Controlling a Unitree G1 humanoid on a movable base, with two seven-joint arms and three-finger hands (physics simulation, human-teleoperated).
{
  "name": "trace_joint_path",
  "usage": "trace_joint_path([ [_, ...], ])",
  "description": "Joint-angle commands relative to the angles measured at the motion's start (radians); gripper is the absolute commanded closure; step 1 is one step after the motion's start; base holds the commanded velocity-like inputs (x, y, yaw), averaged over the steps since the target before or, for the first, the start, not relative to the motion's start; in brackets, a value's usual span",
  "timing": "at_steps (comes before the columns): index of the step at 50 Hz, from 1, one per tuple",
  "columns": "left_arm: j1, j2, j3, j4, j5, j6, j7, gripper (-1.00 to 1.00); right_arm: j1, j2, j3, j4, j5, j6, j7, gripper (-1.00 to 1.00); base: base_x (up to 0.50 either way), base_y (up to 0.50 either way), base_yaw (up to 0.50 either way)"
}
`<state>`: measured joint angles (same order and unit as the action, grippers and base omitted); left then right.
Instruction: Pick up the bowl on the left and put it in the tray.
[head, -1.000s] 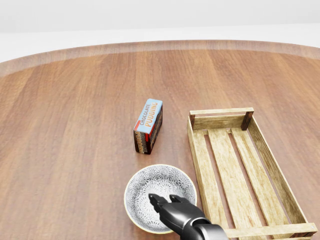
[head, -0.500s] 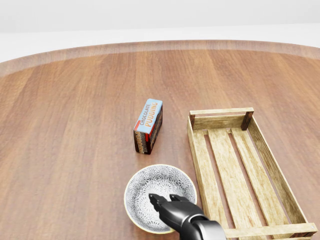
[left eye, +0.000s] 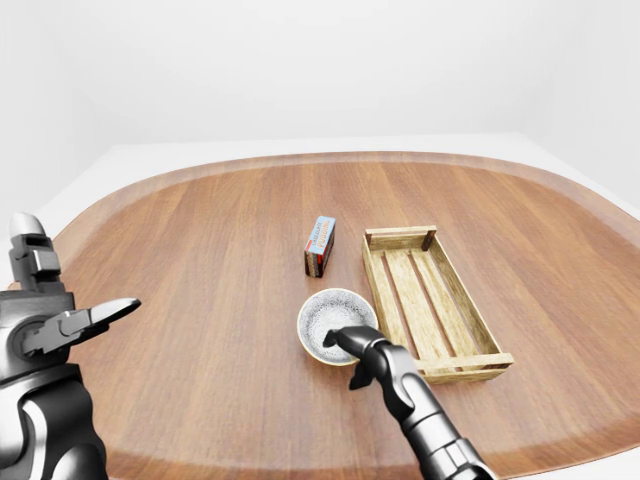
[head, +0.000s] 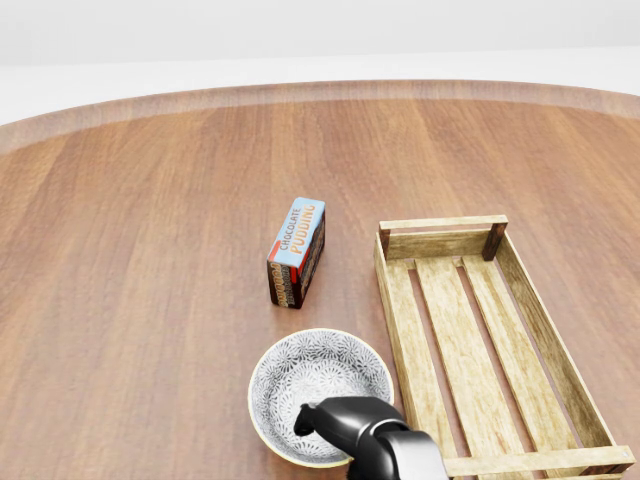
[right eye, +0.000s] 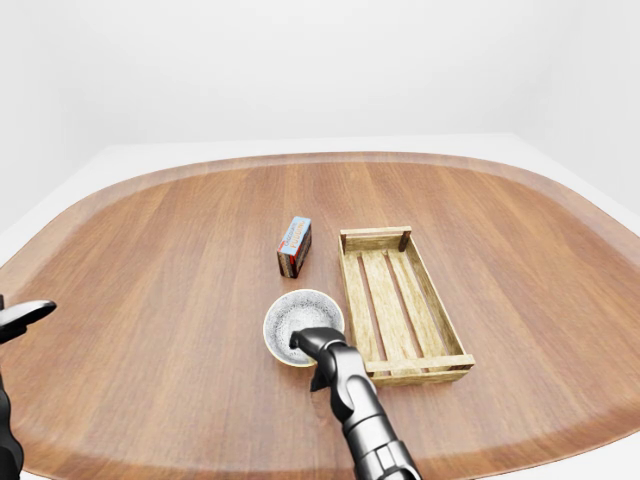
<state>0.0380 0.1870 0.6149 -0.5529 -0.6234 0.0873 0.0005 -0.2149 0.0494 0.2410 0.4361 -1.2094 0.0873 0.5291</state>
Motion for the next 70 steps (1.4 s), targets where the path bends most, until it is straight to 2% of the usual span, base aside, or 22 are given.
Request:
trace_joint_path([
  [1, -0.001, 0.000, -0.002, -0.004, 0.002, 0.000, 0.001, -1.00, -0.007, 0.004, 0.002, 0.011, -0.008, 0.000, -0.004, 1.00, 0.00, 0.00, 0.00],
  [27, 0.003, -0.006, -0.005, -0.005, 0.008, 0.000, -0.002, -1.00, 0.028, 0.007, 0.018, -0.076, -0.043, 0.000, 0.040, 1.00, 0.00, 0.00, 0.00],
  [35, 0.001, -0.004, -0.003, -0.011, 0.003, 0.000, 0.001, -1.00, 0.050, 0.025, 0.054, -0.261, -0.141, 0.000, 0.168, 1.00, 0.00, 0.00, 0.00],
  [47, 0.001, 0.001, 0.007, -0.012, -0.009, 0.000, 0.003, -1.00, 0.054, 0.059, 0.064, -0.494, -0.256, 0.000, 0.169, 1.00, 0.00, 0.00, 0.00],
  [63, -0.003, 0.005, 0.006, -0.012, -0.012, 0.000, 0.009, -1.00, -0.132, 0.086, -0.034, -0.698, -0.298, 0.000, 0.169, 1.00, 0.00, 0.00, 0.00],
  [70, -0.002, 0.008, 0.014, -0.009, -0.015, 0.000, 0.008, -1.00, -0.205, 0.067, -0.084, -0.734, -0.295, 0.000, 0.169, 1.00, 0.00, 0.00, 0.00],
])
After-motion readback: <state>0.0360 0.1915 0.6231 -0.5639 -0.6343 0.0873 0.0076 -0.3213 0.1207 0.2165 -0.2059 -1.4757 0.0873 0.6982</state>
